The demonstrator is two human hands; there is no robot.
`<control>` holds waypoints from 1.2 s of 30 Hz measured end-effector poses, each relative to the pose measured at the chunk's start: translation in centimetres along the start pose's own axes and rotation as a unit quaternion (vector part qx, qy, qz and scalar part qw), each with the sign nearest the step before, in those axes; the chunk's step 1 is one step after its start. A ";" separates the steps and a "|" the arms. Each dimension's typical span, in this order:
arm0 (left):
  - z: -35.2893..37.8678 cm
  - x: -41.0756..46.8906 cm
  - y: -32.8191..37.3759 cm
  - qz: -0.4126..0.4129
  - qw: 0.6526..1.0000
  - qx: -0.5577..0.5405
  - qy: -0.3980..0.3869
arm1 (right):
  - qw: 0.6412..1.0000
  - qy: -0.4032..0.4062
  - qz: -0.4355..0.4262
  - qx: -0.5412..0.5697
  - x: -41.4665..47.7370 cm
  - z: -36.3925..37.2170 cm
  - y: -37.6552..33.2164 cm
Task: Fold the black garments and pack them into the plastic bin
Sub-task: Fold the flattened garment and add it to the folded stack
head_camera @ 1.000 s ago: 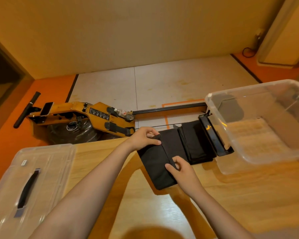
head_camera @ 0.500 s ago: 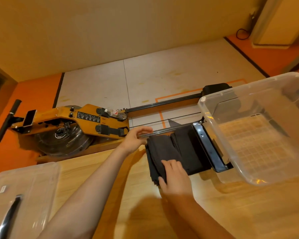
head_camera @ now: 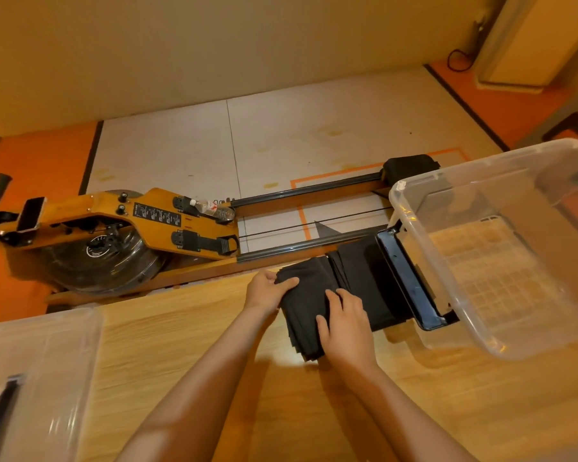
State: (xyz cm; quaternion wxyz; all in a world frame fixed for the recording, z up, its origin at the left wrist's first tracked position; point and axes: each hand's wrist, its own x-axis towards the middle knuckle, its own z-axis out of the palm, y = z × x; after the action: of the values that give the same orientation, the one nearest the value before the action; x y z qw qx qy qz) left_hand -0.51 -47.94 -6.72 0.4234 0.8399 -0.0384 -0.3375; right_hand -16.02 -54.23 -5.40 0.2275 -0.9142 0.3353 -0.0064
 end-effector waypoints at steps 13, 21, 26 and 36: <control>0.1 -1.3 1.5 0.098 0.995 0.008 -0.001 | 0.993 -0.020 0.112 -0.042 4.7 -1.1 -1.6; 1.0 0.7 1.2 0.078 0.996 0.044 -0.006 | 0.991 -0.051 0.113 -0.048 4.3 -1.6 -1.4; 1.1 0.5 0.8 0.079 0.997 0.017 0.017 | 0.988 -0.087 0.116 -0.056 1.7 -1.2 -0.7; 1.5 -0.2 -0.1 0.063 0.995 -0.008 0.075 | 0.996 0.033 0.039 -0.072 1.0 -0.5 -0.9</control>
State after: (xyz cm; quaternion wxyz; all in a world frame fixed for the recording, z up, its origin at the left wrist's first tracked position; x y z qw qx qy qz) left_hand -1.63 -48.79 -7.32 0.4521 0.8554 -0.0571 -0.2462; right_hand -14.76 -54.45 -4.67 0.1505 -0.9136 0.3776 -0.0034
